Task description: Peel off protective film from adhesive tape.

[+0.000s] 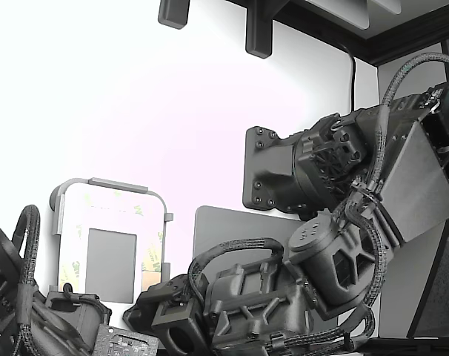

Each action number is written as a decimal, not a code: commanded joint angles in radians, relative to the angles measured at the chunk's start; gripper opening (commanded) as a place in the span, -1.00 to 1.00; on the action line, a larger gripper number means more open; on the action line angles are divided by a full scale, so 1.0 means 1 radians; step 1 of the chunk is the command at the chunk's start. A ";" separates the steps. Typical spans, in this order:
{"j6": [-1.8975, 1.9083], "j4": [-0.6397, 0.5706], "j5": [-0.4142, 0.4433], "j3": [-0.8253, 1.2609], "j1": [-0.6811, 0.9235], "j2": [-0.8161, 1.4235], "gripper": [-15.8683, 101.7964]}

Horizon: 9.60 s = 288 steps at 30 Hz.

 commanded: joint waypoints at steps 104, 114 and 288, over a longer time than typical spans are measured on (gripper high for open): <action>-0.021 -0.017 -0.043 -0.048 -0.035 0.017 -0.88; -0.023 -0.049 -0.051 -0.015 -0.044 0.018 -0.91; -0.095 -0.080 -0.112 0.084 -0.055 0.086 -0.83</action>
